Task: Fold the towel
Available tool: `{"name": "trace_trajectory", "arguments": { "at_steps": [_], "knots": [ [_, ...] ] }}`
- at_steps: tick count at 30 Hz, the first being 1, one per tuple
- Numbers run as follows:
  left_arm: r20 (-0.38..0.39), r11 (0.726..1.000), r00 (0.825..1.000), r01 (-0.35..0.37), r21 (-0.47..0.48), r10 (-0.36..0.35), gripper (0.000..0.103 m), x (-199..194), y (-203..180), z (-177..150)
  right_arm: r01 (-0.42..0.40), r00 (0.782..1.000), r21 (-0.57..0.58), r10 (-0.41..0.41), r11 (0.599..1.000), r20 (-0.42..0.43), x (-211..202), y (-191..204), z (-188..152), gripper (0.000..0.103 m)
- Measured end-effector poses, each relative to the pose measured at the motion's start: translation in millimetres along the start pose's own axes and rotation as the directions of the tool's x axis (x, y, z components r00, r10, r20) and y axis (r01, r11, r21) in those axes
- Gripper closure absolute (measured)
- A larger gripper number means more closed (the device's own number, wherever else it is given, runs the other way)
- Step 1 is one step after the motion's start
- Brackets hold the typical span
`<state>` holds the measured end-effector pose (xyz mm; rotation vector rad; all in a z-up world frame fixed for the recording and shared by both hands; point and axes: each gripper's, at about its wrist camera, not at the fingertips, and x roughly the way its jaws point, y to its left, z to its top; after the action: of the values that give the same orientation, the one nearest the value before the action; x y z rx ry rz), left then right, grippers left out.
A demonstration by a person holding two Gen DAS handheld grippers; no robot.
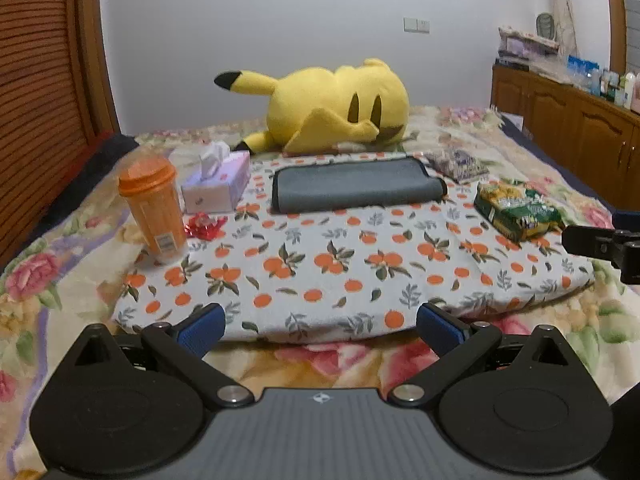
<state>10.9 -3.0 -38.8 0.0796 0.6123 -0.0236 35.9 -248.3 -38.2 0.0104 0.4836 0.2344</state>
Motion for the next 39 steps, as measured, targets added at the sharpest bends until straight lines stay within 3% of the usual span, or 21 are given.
{"name": "trace_trajectory", "arguments": {
  "at_steps": [16,31,39],
  "knots": [
    [0.118,1.000,0.993,-0.020,0.024,0.017,0.000,-19,-4,3,0.002,0.998,0.008,-0.003,1.000,0.069,-9,-3,1,0.000],
    [0.196,1.000,0.980,-0.024,0.011,0.021,0.000,-32,-2,4,0.013,0.979,-0.010,-0.010,1.000,0.201,-28,0,2,0.000],
    [0.210,1.000,0.978,-0.022,0.007,0.021,0.000,-34,-1,4,0.015,0.977,0.001,-0.015,1.000,0.212,-29,-2,2,0.000]
  ]
}}
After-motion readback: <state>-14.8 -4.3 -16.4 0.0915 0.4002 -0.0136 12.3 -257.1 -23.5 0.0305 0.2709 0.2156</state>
